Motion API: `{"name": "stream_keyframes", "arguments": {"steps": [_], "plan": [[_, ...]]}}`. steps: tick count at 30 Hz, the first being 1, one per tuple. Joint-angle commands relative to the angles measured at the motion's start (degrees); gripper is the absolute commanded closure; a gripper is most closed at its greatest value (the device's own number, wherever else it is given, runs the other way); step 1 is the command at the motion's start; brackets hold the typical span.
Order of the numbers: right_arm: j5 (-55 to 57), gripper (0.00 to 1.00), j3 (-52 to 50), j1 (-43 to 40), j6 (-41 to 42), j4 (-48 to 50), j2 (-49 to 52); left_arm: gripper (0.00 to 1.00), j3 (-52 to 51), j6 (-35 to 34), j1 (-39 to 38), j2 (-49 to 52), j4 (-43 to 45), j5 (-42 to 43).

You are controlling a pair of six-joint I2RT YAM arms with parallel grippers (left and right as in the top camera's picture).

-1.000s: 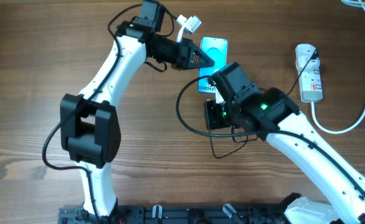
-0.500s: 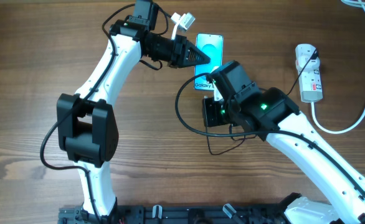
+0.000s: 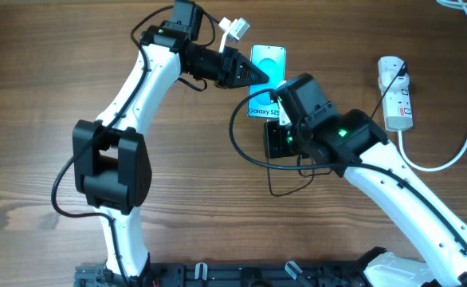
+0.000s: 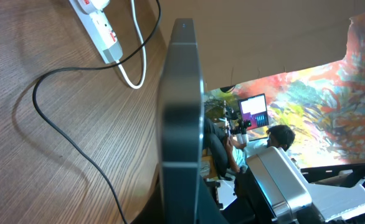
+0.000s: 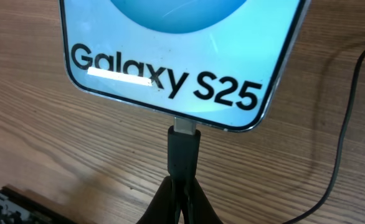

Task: Plug charger to phone and switch on socket
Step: 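Push the plug up into the phone port held by the left gripper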

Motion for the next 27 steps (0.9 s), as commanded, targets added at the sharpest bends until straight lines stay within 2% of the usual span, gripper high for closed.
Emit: {"name": "stream_keyframes", "arguments": {"steps": [1,27], "plan": [[-1.4,0.96,1.4,-0.2,0.0,0.3,-0.4,0.96,1.0,1.5,0.0,-1.9,0.0,2.8],[-2.3,0.96,1.4,-0.2,0.0,1.8,1.2,0.96,1.0,2.8,-0.6,-1.9,-0.3,2.8]]}}
